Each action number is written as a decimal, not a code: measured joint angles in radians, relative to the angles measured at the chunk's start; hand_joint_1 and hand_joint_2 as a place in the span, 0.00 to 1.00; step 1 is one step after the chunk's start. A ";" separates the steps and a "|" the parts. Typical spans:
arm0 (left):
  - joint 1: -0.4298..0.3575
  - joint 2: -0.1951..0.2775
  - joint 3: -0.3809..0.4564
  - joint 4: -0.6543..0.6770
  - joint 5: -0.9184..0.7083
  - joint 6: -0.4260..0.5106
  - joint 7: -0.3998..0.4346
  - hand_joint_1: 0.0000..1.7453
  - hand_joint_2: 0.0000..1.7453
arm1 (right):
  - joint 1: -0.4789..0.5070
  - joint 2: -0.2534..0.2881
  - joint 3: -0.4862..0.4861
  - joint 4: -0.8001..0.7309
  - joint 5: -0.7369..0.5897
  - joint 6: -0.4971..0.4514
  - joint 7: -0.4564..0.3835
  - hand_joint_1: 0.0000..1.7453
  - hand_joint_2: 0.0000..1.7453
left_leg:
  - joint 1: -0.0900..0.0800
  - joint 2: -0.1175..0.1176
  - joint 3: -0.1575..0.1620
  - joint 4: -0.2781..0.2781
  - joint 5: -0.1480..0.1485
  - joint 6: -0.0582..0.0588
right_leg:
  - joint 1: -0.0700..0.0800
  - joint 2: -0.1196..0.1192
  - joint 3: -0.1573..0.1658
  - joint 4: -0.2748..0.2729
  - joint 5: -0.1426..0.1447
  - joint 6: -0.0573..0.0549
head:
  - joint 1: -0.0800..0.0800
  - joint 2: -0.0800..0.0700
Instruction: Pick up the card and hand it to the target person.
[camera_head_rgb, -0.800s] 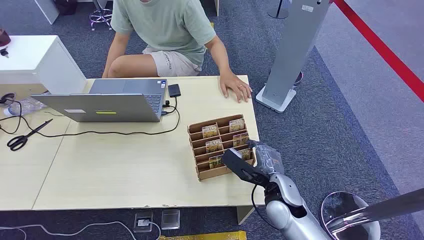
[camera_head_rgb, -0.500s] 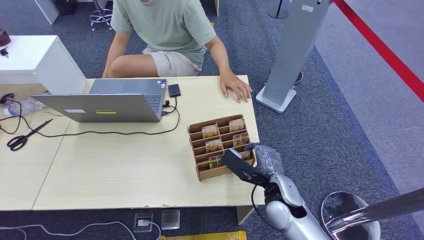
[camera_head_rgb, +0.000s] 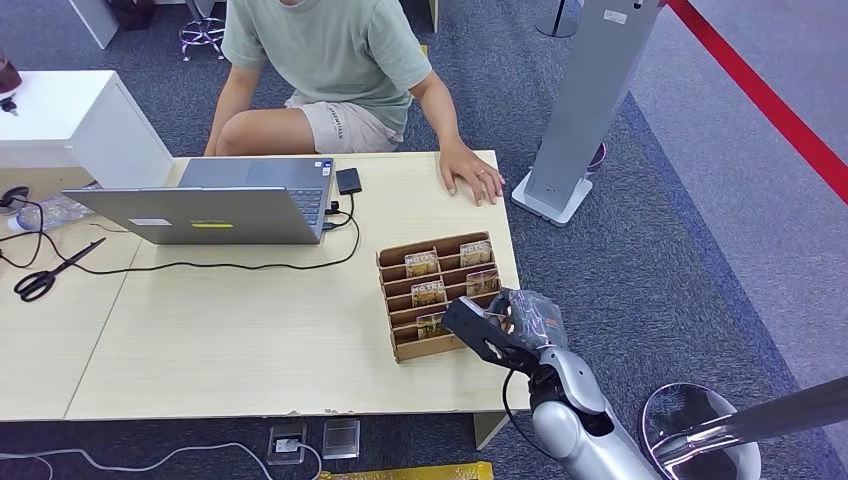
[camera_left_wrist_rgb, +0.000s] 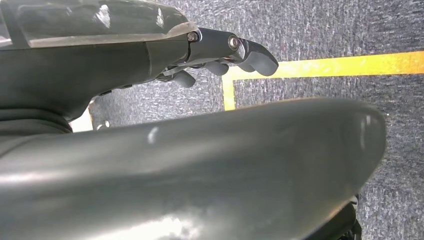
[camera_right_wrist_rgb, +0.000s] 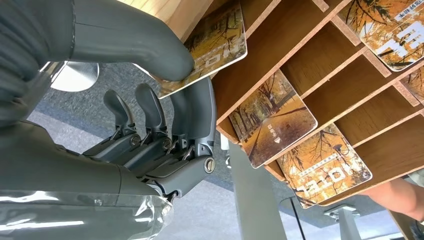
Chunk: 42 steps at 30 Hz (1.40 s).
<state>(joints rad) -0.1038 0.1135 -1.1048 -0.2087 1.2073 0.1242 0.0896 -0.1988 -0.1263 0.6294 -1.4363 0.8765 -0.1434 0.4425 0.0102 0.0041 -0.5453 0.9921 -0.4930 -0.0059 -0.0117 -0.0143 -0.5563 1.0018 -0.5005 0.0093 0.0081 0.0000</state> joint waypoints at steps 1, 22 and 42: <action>0.000 0.000 0.000 0.000 0.000 -0.001 0.000 0.00 0.00 | 0.000 0.000 0.000 0.000 0.000 0.000 0.000 0.81 1.00 | 0.000 0.000 0.000 0.000 0.000 0.000 | 0.000 0.000 0.000 0.000 0.000 0.000 | 0.000 0.000; 0.001 0.000 0.000 0.000 0.000 0.002 -0.029 0.00 0.00 | 0.054 -0.020 -0.025 -0.145 0.055 -0.203 -0.136 0.81 1.00 | 0.000 0.000 0.000 0.000 0.000 0.000 | 0.000 0.000 0.000 0.000 0.000 0.000 | 0.000 0.000; -0.008 0.000 -0.002 0.000 -0.024 -0.004 -0.045 0.00 0.00 | -0.352 0.016 -0.013 0.040 -0.229 -0.098 -0.234 0.81 1.00 | 0.000 0.000 -0.001 0.000 0.001 0.001 | 0.000 -0.001 0.001 0.001 0.001 0.000 | 0.001 0.000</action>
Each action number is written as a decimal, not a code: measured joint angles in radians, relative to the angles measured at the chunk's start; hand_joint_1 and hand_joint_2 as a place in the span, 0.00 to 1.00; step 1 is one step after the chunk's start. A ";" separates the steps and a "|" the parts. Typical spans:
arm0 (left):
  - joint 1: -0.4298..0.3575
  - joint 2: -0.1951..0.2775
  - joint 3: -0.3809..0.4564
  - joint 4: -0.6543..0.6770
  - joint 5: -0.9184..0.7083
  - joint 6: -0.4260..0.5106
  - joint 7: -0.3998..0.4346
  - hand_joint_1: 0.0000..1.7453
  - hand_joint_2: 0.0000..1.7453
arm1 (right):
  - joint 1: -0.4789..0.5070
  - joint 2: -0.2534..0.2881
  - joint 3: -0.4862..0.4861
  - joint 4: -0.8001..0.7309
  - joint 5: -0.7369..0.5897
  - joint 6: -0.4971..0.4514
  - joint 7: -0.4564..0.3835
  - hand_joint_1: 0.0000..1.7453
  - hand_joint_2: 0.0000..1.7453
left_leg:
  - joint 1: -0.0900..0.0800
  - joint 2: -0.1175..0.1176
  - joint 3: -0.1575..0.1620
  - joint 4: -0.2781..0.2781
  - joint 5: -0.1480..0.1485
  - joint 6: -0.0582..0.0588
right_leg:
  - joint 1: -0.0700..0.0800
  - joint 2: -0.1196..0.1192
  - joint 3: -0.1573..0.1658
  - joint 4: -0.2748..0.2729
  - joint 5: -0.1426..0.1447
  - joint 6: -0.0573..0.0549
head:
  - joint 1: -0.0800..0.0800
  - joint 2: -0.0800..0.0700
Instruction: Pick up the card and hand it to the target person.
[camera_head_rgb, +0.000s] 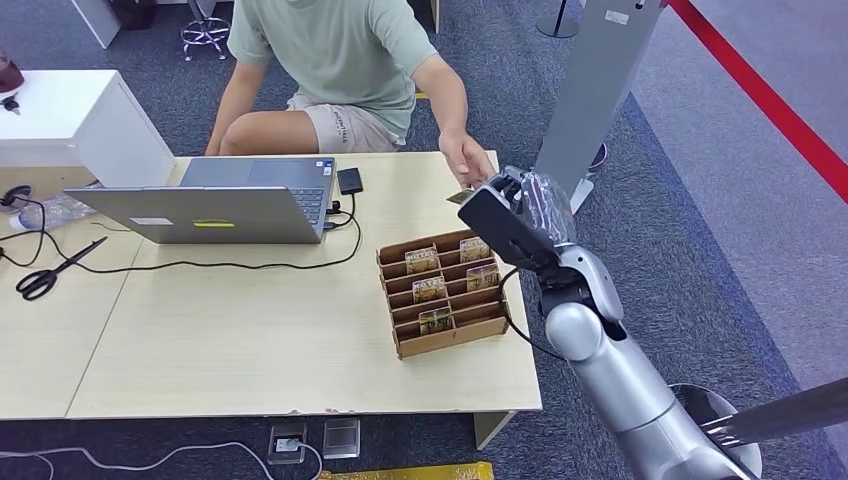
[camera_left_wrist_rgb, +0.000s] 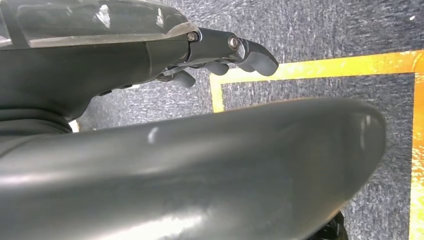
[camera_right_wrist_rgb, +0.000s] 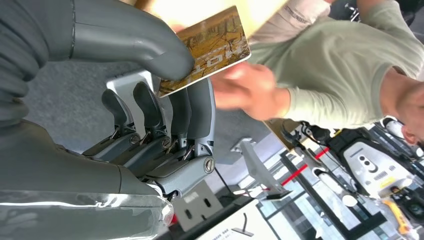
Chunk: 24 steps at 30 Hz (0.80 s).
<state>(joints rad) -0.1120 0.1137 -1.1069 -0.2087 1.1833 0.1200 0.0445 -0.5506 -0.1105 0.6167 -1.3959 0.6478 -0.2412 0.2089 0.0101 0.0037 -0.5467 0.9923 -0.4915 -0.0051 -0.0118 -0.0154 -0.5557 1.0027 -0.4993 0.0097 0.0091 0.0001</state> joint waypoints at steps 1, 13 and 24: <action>0.000 0.000 0.000 0.000 0.000 0.000 -0.002 0.00 0.00 | -0.039 0.010 0.006 0.041 -0.003 0.001 -0.004 0.81 1.00 | 0.000 0.000 0.000 0.000 0.000 0.000 | 0.000 0.000 0.000 0.000 0.000 0.000 | 0.000 0.000; -0.002 0.000 0.000 0.000 0.017 0.005 0.025 0.00 0.00 | -0.296 0.133 0.067 0.456 0.007 -0.031 -0.040 0.00 1.00 | 0.000 -0.002 -0.001 0.000 0.000 0.000 | 0.000 -0.001 -0.001 0.000 0.000 0.000 | -0.001 0.000; 0.001 0.000 0.000 0.000 0.016 -0.009 -0.001 0.00 0.00 | -0.328 0.168 0.093 0.625 0.007 -0.066 -0.047 0.00 1.00 | 0.000 -0.002 0.000 0.000 0.000 0.000 | 0.000 -0.001 -0.001 0.000 0.000 0.000 | -0.001 0.000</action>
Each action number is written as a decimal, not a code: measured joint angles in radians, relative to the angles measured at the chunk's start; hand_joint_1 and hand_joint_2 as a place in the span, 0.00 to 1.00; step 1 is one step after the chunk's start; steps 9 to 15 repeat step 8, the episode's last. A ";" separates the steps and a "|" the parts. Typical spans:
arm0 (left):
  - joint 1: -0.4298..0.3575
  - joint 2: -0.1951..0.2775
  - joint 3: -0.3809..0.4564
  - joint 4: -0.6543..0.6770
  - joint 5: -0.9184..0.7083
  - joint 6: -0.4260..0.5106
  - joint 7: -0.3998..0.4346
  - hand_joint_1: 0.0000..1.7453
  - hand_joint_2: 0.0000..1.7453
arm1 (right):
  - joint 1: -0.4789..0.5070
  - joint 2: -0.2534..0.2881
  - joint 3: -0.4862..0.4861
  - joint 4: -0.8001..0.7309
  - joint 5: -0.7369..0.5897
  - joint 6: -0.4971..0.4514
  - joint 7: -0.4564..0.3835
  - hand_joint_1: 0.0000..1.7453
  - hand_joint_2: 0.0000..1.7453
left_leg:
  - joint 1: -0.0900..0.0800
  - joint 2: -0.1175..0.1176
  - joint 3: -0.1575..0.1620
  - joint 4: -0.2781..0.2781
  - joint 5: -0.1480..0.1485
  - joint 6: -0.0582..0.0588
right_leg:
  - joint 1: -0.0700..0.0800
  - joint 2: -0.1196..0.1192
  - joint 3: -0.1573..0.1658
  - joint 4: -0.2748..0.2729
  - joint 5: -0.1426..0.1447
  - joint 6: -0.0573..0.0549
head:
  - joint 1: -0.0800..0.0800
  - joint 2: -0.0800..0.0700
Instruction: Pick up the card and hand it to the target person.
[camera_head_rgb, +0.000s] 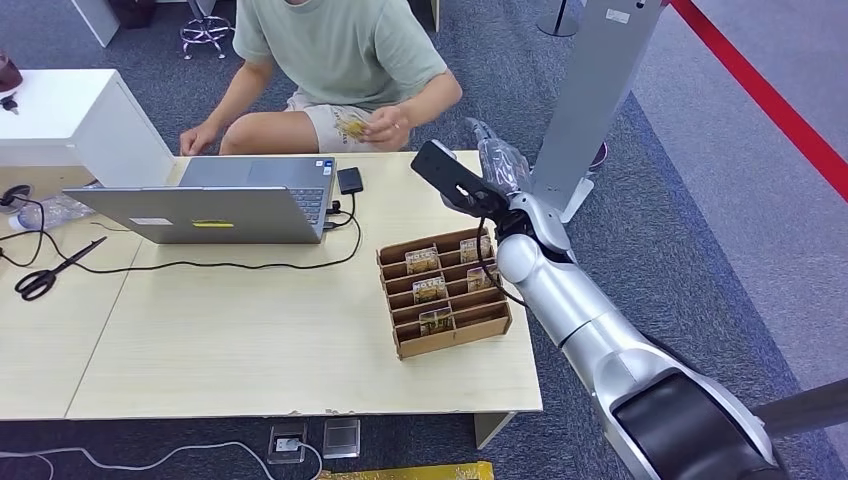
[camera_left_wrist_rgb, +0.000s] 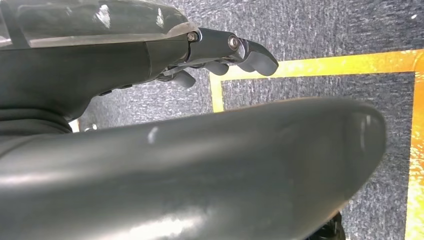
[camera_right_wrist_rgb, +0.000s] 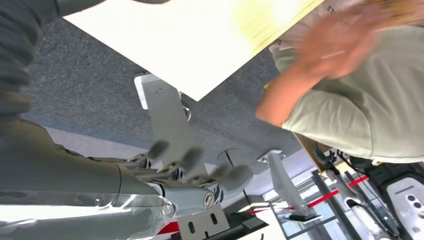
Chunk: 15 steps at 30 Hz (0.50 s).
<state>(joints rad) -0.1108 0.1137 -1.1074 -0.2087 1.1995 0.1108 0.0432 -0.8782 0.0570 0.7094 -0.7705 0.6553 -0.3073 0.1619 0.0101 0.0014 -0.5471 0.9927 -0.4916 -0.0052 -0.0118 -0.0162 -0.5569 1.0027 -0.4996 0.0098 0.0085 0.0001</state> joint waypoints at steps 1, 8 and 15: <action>0.000 0.000 0.000 0.000 0.000 0.000 -0.001 0.00 0.00 | 0.000 0.000 0.001 0.004 -0.004 -0.005 -0.001 0.00 1.00 | 0.000 0.000 0.000 0.000 0.000 0.000 | 0.000 0.000 0.000 0.000 0.000 0.000 | 0.000 0.000; 0.003 0.000 0.000 0.000 0.016 0.007 -0.001 0.00 0.00 | 0.030 -0.042 -0.012 -0.080 -0.066 -0.031 0.039 0.00 1.00 | 0.000 0.001 0.001 0.000 0.000 0.000 | 0.000 0.000 0.000 -0.001 0.000 0.000 | -0.001 0.000; 0.003 0.000 0.000 0.000 0.016 0.007 -0.001 0.00 0.00 | 0.030 -0.042 -0.012 -0.080 -0.066 -0.031 0.039 0.00 1.00 | 0.000 0.001 0.001 0.000 0.000 0.000 | 0.000 0.000 0.000 -0.001 0.000 0.000 | -0.001 0.000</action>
